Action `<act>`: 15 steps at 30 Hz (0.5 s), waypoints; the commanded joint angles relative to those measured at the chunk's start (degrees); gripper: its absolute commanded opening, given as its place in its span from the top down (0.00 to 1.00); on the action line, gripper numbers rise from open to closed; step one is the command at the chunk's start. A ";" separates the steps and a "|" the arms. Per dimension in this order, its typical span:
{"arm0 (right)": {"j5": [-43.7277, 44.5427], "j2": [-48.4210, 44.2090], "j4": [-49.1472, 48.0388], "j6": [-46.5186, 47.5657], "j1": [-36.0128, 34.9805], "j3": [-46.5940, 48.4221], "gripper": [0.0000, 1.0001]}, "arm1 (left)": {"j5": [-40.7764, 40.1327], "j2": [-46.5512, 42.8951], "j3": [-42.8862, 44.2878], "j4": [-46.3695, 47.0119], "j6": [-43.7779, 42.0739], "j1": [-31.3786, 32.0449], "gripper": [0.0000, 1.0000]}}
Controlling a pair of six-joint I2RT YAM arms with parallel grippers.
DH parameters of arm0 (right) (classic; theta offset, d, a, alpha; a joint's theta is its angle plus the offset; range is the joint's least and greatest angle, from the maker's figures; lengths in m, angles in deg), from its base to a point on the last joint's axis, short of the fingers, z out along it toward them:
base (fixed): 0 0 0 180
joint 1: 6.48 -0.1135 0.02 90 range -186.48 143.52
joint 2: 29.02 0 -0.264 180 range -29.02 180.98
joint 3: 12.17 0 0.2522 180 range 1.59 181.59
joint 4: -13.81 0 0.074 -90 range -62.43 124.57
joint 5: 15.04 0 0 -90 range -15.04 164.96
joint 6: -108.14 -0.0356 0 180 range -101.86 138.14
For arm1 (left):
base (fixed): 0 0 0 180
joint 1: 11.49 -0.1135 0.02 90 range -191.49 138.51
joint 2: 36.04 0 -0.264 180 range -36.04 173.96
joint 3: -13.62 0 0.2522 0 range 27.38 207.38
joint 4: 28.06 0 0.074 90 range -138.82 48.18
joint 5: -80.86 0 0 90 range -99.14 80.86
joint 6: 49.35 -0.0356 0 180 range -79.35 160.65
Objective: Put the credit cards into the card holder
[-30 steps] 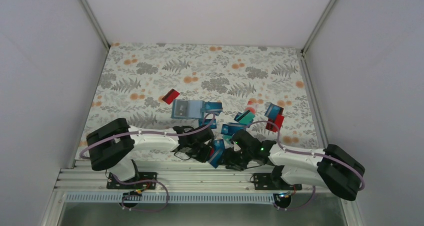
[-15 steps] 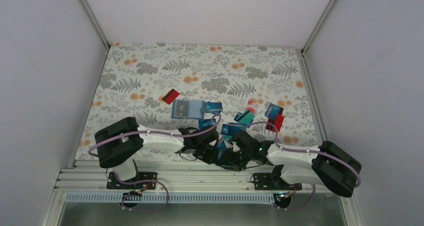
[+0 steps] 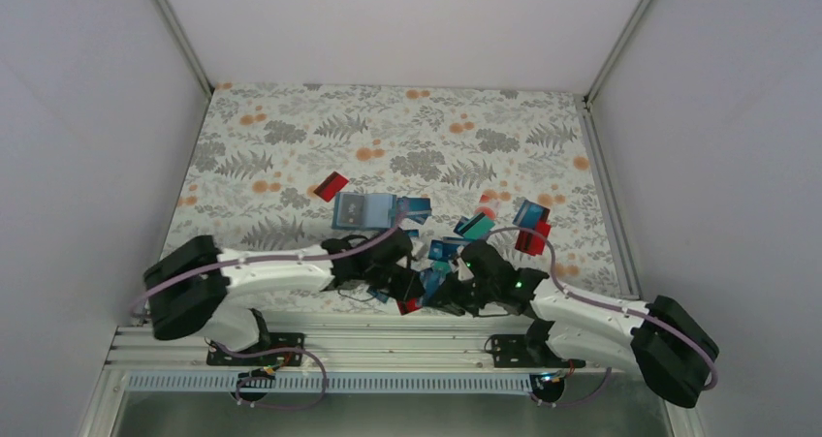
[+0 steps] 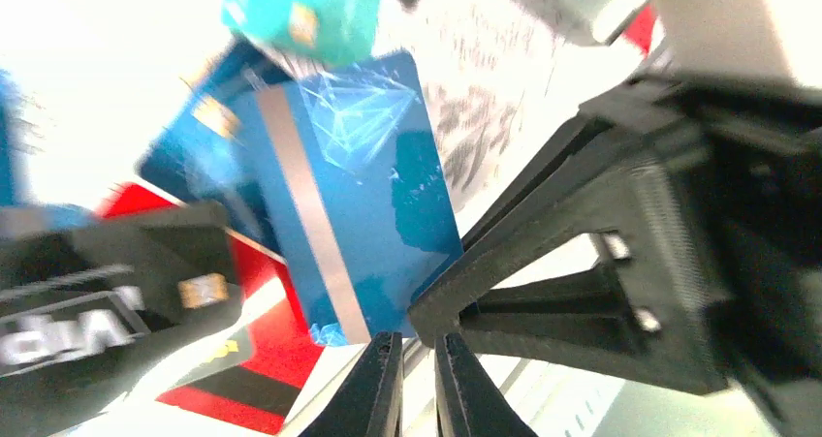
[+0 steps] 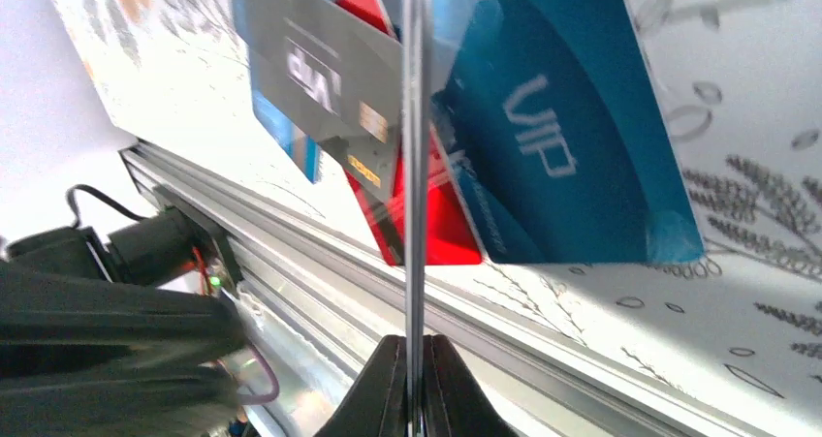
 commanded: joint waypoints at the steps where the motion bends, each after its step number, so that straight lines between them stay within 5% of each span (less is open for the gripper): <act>1: 0.92 -1.61 7.05 6.76 4.10 5.84 0.96 | -5.78 -9.53 -0.56 -5.83 0.06 -5.13 0.90; 9: -1.13 7.56 13.77 22.72 19.48 17.90 0.95 | -11.33 -14.93 -2.11 -14.07 -4.18 -14.21 0.87; 10: -2.30 9.57 12.49 24.31 20.97 19.17 0.88 | -11.22 -14.60 -2.49 -13.94 -4.54 -14.98 0.86; 13: -5.05 16.79 11.80 29.26 23.86 22.95 0.33 | -10.45 -13.33 -3.66 -12.10 -5.34 -16.38 0.86; 15: -5.23 19.26 13.04 30.69 24.37 23.51 0.22 | -10.33 -11.74 -3.49 -11.67 -6.08 -16.60 0.86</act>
